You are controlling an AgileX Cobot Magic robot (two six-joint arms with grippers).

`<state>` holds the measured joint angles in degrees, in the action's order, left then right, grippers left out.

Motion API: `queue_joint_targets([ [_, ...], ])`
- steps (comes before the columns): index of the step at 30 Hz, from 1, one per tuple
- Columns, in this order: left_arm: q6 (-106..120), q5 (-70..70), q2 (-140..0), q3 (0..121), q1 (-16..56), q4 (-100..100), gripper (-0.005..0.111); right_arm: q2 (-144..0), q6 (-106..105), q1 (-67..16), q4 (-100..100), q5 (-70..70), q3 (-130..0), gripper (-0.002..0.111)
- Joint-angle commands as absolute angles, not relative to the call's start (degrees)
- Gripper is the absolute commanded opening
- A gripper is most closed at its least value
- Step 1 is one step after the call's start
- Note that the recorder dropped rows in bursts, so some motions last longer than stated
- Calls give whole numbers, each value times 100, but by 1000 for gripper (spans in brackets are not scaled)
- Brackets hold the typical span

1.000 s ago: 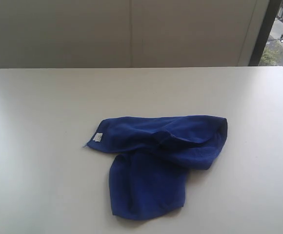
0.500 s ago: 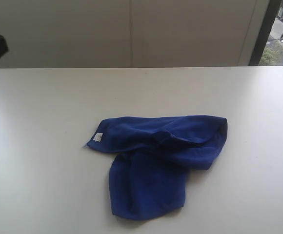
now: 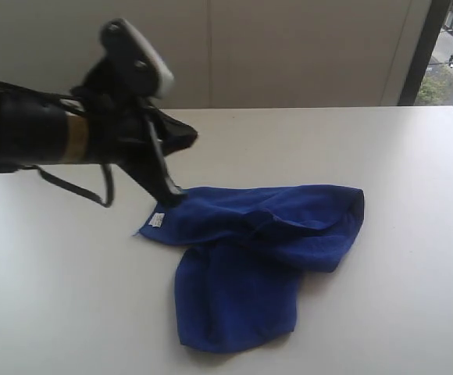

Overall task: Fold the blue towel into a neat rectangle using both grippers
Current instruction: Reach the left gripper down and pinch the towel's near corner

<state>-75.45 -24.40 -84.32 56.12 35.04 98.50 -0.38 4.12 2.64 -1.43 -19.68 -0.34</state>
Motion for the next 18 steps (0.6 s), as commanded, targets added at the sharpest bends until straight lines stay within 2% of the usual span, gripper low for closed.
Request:
queue_joint_targets([
  [1,-7631,-2219,-9353,6260,3997,9995,0,0,427,233,-169,-1848,0,0],
  [3,-7631,-2200,-9676,6497,4084,9995,1,0,427,233,-169,-1811,0,0],
  [5,-7631,-2238,-9941,6669,4159,9995,7,0,427,233,-169,-1799,0,0],
  [9,-7631,-1740,-10127,6863,4392,9995,37,0,427,233,-169,-1799,0,0],
  [11,-7599,-1025,-10136,6976,4558,9995,46,0,427,233,-169,-1785,0,0],
  [14,-7451,678,-10208,7245,4834,9995,45,0,427,233,-169,-1785,0,0],
  [16,-7451,1879,-10274,7410,4986,9995,38,0,427,233,-169,-1771,0,0],
  [18,-6947,2846,-10325,7583,5049,9745,26,0,427,233,-169,-1771,0,0],
])
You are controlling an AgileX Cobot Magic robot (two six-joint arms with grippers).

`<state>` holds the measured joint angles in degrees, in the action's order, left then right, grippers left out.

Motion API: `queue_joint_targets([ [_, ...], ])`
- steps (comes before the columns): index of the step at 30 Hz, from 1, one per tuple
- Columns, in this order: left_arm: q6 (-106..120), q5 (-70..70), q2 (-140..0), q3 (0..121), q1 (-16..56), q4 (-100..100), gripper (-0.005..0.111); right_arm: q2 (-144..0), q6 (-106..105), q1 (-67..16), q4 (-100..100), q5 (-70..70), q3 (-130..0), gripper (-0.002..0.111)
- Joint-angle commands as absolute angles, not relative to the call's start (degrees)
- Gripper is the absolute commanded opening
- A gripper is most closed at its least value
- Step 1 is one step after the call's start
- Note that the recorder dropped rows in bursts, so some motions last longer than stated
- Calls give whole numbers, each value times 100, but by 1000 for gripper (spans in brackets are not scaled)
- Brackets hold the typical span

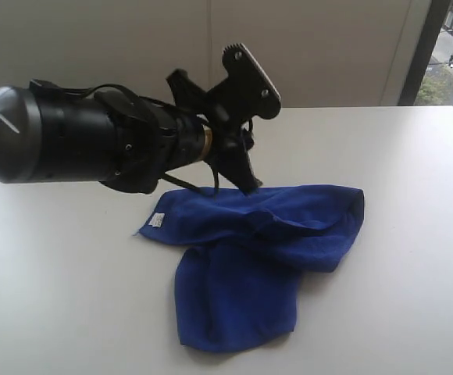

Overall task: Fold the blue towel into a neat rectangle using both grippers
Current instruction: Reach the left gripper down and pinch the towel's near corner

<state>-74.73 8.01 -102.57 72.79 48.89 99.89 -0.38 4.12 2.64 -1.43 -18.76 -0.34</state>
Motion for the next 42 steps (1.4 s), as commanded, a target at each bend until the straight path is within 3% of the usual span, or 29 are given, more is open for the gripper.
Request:
queue_joint_targets([
  [1,-6208,3033,-10338,7707,5049,9107,20,0,427,233,-169,-1771,0,0],
  [4,-3164,3496,-10407,8124,4946,6423,0,0,427,233,-169,-1771,0,0],
  [7,-281,4285,-10553,8689,4757,3787,0,0,427,233,-169,-1772,0,0],
  [12,1978,5261,-10712,9529,4708,1685,0,0,427,233,-169,-1772,0,0],
  [24,2973,6963,-12174,11805,5444,1663,0,0,427,233,-169,-1772,0,0],
  [33,3243,6590,-12873,12704,6093,2243,0,0,427,233,-169,-1760,0,0],
  [37,3301,6518,-13051,12704,6199,2475,14,0,427,233,-169,-1760,0,0],
  [42,3103,6791,-13302,12704,6236,2787,52,0,427,233,-169,-1760,0,0],
])
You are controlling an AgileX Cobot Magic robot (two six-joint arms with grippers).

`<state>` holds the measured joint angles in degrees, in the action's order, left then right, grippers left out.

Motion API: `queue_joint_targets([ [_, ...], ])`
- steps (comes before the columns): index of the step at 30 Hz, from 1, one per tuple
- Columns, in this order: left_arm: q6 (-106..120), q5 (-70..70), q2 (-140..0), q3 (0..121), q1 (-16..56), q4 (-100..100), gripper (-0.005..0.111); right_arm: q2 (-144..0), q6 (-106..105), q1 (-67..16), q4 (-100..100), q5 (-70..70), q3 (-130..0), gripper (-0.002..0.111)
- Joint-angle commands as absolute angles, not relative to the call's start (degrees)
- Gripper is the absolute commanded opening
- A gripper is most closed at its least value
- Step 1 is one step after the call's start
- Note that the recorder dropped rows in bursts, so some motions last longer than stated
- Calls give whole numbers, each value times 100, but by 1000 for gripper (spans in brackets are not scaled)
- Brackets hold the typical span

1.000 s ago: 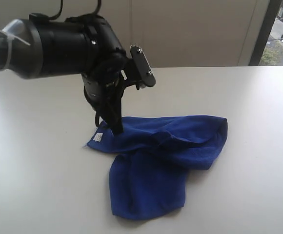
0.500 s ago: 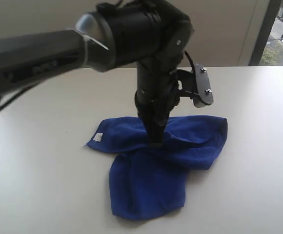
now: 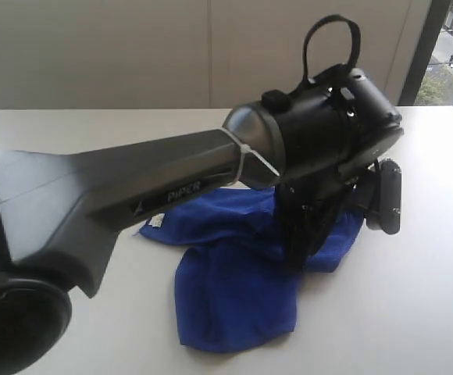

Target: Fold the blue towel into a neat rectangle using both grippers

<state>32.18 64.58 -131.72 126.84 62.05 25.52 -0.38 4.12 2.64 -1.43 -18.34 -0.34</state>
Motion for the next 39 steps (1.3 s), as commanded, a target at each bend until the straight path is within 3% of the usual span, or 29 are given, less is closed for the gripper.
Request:
queue_joint_targets([
  [1,3103,6791,-13355,12704,6236,2851,59,0,427,233,-169,-1760,0,0],
  [3,3026,6705,-13433,12704,6236,3057,63,0,427,233,-169,-1760,0,0],
  [16,2831,6406,-13801,12704,6086,3610,58,0,427,233,-169,-1749,0,0],
  [19,2581,6397,-13824,12704,6062,3789,48,0,427,233,-169,-1749,0,0],
  [26,2510,6626,-13807,12734,6062,4174,0,0,427,233,-169,-1749,0,0],
  [39,2048,6996,-13107,12734,5991,5013,0,0,427,233,-169,-1762,0,0],
])
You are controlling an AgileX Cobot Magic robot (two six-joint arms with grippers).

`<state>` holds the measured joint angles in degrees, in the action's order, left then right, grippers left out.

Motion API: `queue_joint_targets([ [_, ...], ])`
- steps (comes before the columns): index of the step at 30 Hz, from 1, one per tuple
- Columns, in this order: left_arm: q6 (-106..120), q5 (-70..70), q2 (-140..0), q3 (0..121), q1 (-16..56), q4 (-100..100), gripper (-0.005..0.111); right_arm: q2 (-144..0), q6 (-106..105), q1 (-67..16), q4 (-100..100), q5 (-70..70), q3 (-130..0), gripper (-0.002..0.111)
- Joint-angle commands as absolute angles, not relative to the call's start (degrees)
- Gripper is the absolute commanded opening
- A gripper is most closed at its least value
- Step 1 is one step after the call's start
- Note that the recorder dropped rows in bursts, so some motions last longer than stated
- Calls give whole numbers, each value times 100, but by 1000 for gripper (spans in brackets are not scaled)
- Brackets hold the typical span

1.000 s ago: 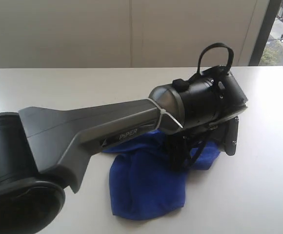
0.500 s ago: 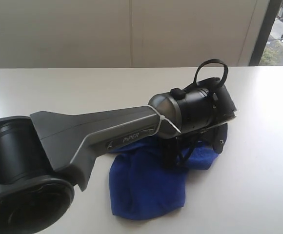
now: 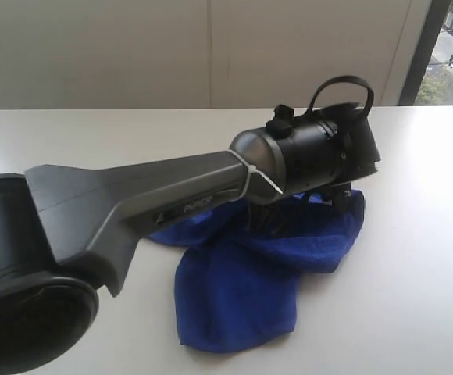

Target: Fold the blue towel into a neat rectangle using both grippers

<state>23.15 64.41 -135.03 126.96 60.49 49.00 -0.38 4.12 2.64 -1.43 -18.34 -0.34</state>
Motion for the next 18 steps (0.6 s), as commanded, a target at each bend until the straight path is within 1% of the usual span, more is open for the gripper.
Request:
queue_joint_targets([
  [1,1991,6996,-12978,12734,5931,4996,0,0,427,233,-169,-1762,0,0],
  [9,2146,6996,-11810,12607,5245,3803,0,0,487,233,-169,-1790,0,0],
  [12,2146,6996,-11370,12352,4945,3675,0,0,487,233,-169,-1790,0,0],
  [18,2146,6996,-10587,11466,4509,3642,0,0,487,233,-169,-1790,0,0],
])
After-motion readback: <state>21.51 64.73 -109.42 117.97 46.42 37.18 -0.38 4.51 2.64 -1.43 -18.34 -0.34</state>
